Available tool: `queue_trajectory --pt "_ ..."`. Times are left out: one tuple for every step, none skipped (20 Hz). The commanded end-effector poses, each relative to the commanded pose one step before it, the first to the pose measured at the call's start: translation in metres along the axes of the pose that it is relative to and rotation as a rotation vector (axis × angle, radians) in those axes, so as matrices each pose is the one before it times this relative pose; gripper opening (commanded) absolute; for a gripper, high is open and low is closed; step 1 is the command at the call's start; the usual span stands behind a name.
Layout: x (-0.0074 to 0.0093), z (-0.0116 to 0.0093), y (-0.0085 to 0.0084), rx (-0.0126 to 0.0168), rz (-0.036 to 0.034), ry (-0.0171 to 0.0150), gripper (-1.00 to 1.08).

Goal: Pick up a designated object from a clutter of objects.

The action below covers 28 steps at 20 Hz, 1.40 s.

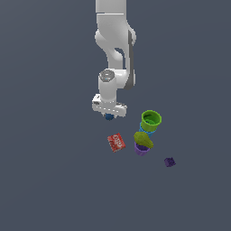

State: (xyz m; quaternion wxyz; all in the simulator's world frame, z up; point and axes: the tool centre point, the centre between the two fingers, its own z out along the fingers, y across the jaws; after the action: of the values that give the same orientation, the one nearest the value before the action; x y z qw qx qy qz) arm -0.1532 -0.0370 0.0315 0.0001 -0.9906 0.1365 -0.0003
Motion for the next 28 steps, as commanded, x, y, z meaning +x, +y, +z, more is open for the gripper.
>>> queue_trajectory --pt "0.00028 -0.00069 -0.00046 0.00017 -0.00038 0.00007 -1.0" --pt "0.00033 -0.00094 -0.00044 0.0 0.0 0.0 -1.0" --pt "0.00046 -0.00132 -0.00062 0.0 0.0 0.0 -1.0" --pt "0.0006 -0.0017 -0.00079 0.0 0.0 0.0 -1.0" --pt "0.00073 -0.00208 -0.00096 0.0 0.0 0.0 -1.0" --pt "0.00086 -0.00245 -0.00113 0.0 0.0 0.0 -1.0" --pt "0.00099 -0.00283 -0.0013 0.0 0.0 0.0 -1.0" --pt "0.00113 -0.00321 -0.00147 0.0 0.0 0.0 -1.0" --pt "0.00126 -0.00359 -0.00163 0.0 0.0 0.0 -1.0" --pt "0.0014 -0.00396 -0.00179 0.0 0.0 0.0 -1.0" --pt "0.00154 -0.00434 -0.00195 0.0 0.0 0.0 -1.0" --pt "0.00168 -0.00472 -0.0021 0.0 0.0 0.0 -1.0" --pt "0.00185 -0.00506 -0.00212 -0.00028 0.0004 -0.00006 -1.0" --pt "0.00196 -0.00549 -0.00242 0.0 0.0 0.0 -1.0" --pt "0.00211 -0.00588 -0.00256 -0.00046 0.00013 0.00007 -1.0" --pt "0.00226 -0.00628 -0.00272 -0.00047 0.00012 0.00009 -1.0" --pt "0.0024 -0.0067 -0.0029 0.0 0.0 0.0 -1.0" --pt "0.00256 -0.00711 -0.00308 -0.00066 0.00015 0.00015 -1.0" --pt "0.0027 -0.0075 -0.00325 0.0 0.0 0.0 -1.0" --pt "0.00274 -0.00761 -0.00331 -0.00065 0.00015 0.00017 -1.0" --pt "0.00276 -0.00766 -0.00333 0.0 0.0 0.0 -1.0" --pt "0.00279 -0.00773 -0.00338 -0.00046 0.0001 0.00012 -1.0" --pt "0.00282 -0.00779 -0.00341 0.0 0.0 0.0 -1.0" --pt "0.00284 -0.00786 -0.00348 -0.00046 0.0001 0.00012 -1.0" --pt "0.00288 -0.00794 -0.0035 0.0 0.0 0.0 -1.0" --pt "0.00292 -0.00801 -0.00355 0.0 0.0 0.0 -1.0" --pt "0.00296 -0.00809 -0.0036 0.0 0.0 0.0 -1.0" --pt "0.003 -0.00817 -0.00366 0.0 0.0 0.0 -1.0"
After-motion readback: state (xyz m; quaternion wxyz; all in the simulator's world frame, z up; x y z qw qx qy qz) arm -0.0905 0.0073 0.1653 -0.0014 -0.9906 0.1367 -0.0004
